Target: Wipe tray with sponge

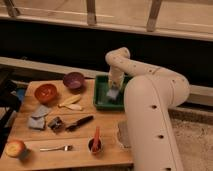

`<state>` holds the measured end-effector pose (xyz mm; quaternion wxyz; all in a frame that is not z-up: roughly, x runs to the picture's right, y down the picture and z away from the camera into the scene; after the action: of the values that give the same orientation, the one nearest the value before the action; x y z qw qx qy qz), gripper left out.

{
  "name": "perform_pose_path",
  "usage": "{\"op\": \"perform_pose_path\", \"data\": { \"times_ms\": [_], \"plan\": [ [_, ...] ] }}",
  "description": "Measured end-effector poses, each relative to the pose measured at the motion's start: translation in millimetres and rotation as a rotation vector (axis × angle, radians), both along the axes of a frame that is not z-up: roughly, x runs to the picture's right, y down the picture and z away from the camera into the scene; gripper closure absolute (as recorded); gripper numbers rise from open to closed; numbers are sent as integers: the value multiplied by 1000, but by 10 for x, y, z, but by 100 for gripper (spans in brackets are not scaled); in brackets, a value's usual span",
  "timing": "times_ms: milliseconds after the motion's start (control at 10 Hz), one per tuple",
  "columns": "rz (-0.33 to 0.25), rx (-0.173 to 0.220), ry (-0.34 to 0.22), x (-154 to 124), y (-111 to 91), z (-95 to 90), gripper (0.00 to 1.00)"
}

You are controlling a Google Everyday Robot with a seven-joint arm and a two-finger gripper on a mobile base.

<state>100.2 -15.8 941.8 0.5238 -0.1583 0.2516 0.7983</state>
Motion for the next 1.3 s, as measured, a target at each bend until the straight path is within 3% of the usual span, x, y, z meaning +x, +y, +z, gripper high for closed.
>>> {"op": "perform_pose_path", "data": {
  "times_ms": [300, 600, 800, 1000, 1300],
  "plan": [
    [38, 19, 37, 141, -98, 134, 81],
    [48, 21, -12, -215, -171, 225, 81],
    [38, 6, -31, -444, -116, 194, 81],
    [36, -11, -33, -465, -23, 102, 81],
    [31, -33, 4, -126, 159, -68, 81]
  ]
}}
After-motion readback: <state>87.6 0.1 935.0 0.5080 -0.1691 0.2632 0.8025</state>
